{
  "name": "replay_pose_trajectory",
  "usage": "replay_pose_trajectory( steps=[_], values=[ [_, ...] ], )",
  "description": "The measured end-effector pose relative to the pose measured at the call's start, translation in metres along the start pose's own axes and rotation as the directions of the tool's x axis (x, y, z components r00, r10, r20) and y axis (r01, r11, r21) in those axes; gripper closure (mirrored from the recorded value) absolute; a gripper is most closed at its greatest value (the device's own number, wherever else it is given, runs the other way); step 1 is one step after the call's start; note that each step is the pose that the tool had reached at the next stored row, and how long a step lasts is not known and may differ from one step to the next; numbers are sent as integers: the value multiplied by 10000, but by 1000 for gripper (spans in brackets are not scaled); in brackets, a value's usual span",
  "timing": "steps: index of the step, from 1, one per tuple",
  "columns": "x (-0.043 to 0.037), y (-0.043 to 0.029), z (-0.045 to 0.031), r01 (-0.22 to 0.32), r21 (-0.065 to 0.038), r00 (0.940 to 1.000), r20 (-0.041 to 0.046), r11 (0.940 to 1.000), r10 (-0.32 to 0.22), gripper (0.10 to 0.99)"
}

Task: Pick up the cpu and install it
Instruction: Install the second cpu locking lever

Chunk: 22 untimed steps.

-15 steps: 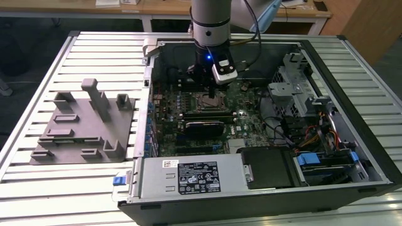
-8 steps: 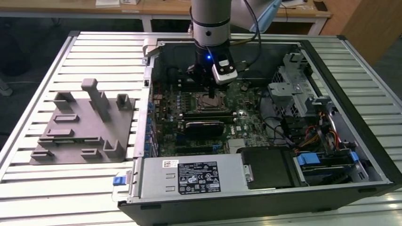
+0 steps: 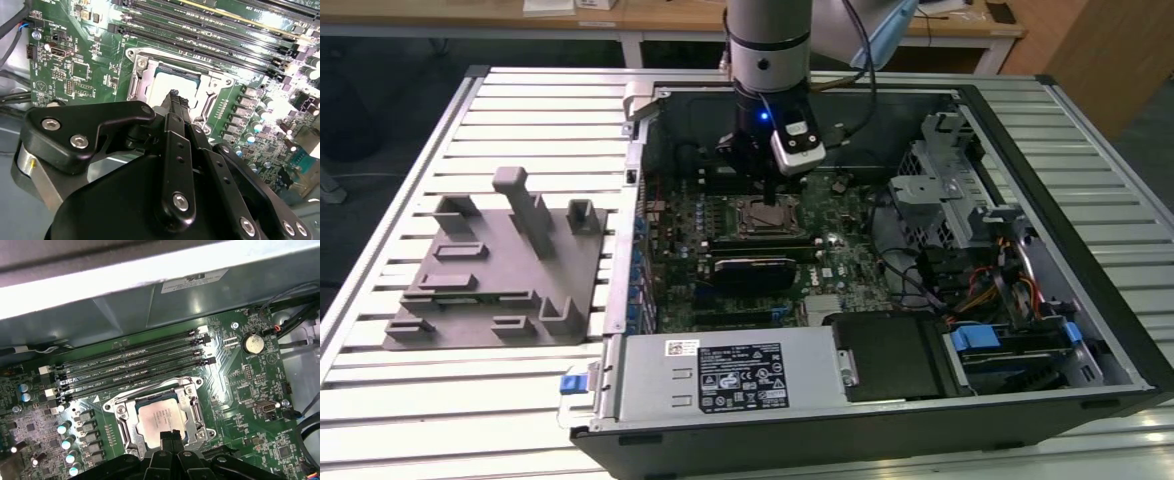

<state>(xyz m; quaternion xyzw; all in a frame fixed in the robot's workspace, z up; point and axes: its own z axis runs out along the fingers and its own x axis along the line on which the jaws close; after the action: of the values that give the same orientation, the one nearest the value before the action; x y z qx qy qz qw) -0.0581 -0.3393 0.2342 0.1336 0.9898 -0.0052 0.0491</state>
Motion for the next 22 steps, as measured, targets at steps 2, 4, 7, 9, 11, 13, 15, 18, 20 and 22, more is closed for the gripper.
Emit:
replay_pose_trajectory(
  steps=[2,4,7,9,11,13,15,18,20,22],
  values=[
    [-3,0,-29,0,-1,10000,0,10000,0,980],
    [-6,0,-58,0,0,10000,0,10000,0,980],
    [-9,0,-96,0,1,10000,0,10000,0,980],
    [-10,1,-98,1,-2,10000,0,10000,-1,980],
    [-10,1,-98,0,-3,10000,1,10000,0,980],
    [-10,0,-99,0,-1,10000,0,10000,0,980],
    [-13,-8,-100,3,3,10000,-1,10000,-3,980],
    [-20,-35,-98,1,0,10000,0,10000,-1,980],
    [-26,-57,-98,0,0,10000,0,10000,0,980],
    [-32,-82,-97,1,-1,10000,0,10000,-1,980]
  ],
)
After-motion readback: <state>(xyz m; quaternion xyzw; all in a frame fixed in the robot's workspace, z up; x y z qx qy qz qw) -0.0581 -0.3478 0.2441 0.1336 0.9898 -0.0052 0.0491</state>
